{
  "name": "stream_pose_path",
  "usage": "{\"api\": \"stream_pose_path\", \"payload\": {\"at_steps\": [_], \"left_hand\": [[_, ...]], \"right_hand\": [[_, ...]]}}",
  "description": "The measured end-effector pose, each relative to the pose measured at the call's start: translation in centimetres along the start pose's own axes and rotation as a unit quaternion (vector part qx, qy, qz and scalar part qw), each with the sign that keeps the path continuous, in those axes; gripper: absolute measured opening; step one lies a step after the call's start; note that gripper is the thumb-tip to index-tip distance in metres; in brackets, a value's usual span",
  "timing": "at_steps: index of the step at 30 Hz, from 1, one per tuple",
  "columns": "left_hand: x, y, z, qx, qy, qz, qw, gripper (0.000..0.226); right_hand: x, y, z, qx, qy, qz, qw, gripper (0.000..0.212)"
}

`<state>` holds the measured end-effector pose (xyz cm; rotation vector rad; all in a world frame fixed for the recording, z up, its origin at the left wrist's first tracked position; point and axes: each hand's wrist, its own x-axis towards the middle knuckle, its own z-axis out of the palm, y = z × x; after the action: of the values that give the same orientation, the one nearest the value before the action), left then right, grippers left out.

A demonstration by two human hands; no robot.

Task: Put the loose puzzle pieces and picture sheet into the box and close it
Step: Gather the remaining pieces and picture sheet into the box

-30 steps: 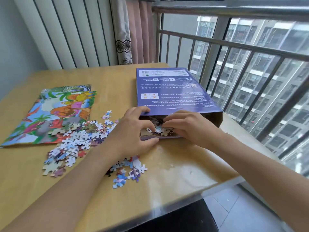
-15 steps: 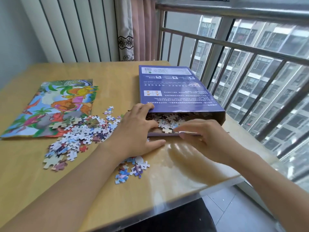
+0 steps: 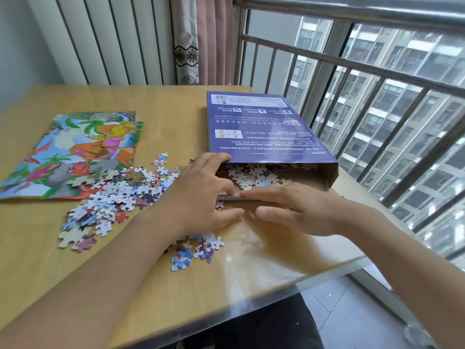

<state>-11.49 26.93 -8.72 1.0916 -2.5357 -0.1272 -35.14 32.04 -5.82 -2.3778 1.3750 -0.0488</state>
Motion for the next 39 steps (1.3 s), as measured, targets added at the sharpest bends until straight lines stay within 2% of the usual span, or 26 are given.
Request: {"api": "stream_pose_path", "payload": {"at_steps": [1, 3, 7, 10, 12, 14, 18, 22, 24, 26, 27, 29, 31, 32, 34, 36, 39], "left_hand": [[-0.1, -0.1, 0.0, -0.004, -0.001, 0.001, 1.0, 0.05], [-0.1, -0.1, -0.1, -0.01, -0.001, 0.002, 1.0, 0.048], [-0.2, -0.3, -0.2, -0.021, -0.004, 0.001, 1.0, 0.038], [-0.2, -0.3, -0.3, -0.024, -0.003, 0.003, 1.0, 0.038], [-0.2, -0.2, -0.4, -0.019, -0.005, 0.004, 1.0, 0.036], [-0.1, 0.0, -0.3, -0.01, -0.007, 0.004, 1.0, 0.035], [-0.3, -0.1, -0.5, -0.029, -0.002, 0.008, 1.0, 0.035], [-0.3, -0.7, -1.4, -0.068, 0.001, 0.004, 0.998, 0.03], [-0.5, -1.7, -3.1, -0.12, 0.075, -0.05, 0.989, 0.02], [-0.8, -3.0, -5.9, -0.149, 0.135, -0.144, 0.969, 0.017], [-1.4, -4.0, -7.4, -0.134, 0.118, -0.201, 0.963, 0.019], [-2.9, -6.1, -9.2, -0.034, 0.018, -0.289, 0.956, 0.039], [-5.4, -8.0, -9.1, 0.024, -0.07, -0.339, 0.938, 0.07], [-6.8, -8.6, -8.5, 0.028, -0.083, -0.363, 0.928, 0.085], [-9.7, -9.3, -6.7, 0.011, -0.063, -0.4, 0.914, 0.101], [-11.5, -8.9, -5.0, -0.008, -0.043, -0.424, 0.905, 0.1], [-11.7, -8.3, -3.6, 0.013, -0.027, -0.409, 0.912, 0.092]], "right_hand": [[0.1, 0.4, 0.0, -0.013, -0.024, 0.022, 0.999, 0.082], [1.0, 1.3, -0.4, -0.031, -0.039, 0.065, 0.997, 0.086], [1.8, 2.5, -1.5, -0.072, 0.048, 0.103, 0.991, 0.08], [-0.4, 1.2, -0.6, -0.056, 0.073, 0.052, 0.994, 0.071], [-1.8, 0.0, 0.5, -0.037, 0.048, -0.001, 0.998, 0.064], [-2.0, 0.0, 1.1, -0.026, 0.015, -0.003, 1.0, 0.063], [0.5, 1.6, -0.1, -0.038, 0.006, 0.078, 0.996, 0.077], [1.7, 1.8, -1.4, -0.039, 0.052, 0.137, 0.988, 0.085], [1.3, -0.7, -1.2, -0.073, 0.102, 0.123, 0.984, 0.091], [0.5, -5.2, 0.1, -0.054, 0.166, 0.083, 0.981, 0.081], [0.3, -7.8, 1.2, -0.027, 0.171, 0.066, 0.983, 0.074], [0.1, -12.2, 3.5, 0.01, 0.122, 0.069, 0.99, 0.071], [0.7, -14.1, 5.8, -0.01, 0.053, 0.114, 0.992, 0.093], [1.2, -14.4, 6.7, -0.029, 0.033, 0.139, 0.989, 0.105], [2.5, -14.5, 7.8, -0.048, 0.044, 0.16, 0.985, 0.11], [4.0, -14.6, 8.5, -0.056, 0.053, 0.158, 0.984, 0.109], [6.5, -15.4, 8.9, -0.048, 0.076, 0.141, 0.986, 0.109]]}}
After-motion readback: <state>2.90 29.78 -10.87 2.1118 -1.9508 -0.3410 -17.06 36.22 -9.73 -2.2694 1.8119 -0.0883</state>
